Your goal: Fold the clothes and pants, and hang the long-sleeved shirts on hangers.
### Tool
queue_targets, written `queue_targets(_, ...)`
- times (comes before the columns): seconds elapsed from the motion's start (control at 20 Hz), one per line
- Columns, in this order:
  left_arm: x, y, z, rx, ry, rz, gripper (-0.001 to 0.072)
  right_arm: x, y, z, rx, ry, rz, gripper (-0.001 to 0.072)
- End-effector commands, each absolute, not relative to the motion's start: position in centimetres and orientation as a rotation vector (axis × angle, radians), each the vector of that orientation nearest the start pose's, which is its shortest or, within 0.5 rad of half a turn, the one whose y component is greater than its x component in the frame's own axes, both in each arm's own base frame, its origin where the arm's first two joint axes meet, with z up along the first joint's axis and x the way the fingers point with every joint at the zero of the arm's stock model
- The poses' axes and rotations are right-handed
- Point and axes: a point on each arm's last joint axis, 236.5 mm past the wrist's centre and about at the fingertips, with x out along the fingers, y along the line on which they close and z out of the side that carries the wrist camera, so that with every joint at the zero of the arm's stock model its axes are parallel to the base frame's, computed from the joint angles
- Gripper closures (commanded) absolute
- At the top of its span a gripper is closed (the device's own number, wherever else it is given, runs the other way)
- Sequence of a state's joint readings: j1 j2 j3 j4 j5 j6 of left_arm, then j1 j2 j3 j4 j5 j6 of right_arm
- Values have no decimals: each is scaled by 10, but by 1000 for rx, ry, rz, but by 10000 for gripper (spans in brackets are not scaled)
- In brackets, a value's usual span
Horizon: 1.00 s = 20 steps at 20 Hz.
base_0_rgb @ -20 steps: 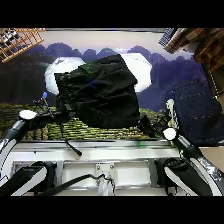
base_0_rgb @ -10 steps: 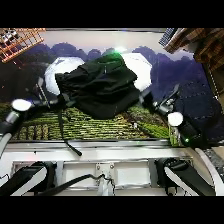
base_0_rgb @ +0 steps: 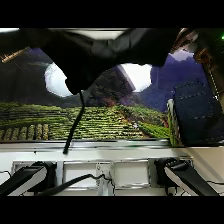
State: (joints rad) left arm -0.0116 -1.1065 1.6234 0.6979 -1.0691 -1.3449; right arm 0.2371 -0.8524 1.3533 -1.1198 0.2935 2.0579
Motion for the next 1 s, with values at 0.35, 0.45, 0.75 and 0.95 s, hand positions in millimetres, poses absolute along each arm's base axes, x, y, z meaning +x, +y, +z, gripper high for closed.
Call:
queue_targets(0.35, 244, -174, 480, -211, 167, -800, 707, 215, 82, 609, 718, -404, 535, 691)
queue_targets(0.45, 217, -178, 489, -188, 134, -825, 707, 198, 81, 620, 686, -415, 543, 691)
queue_targets(0.75, 221, -170, 465, -125, 211, -778, 708, 255, 98, 589, 664, -264, 505, 690)
queue_targets(0.95, 285, -152, 394, -88, 470, -668, 707, 368, 131, 487, 586, 75, 414, 690)
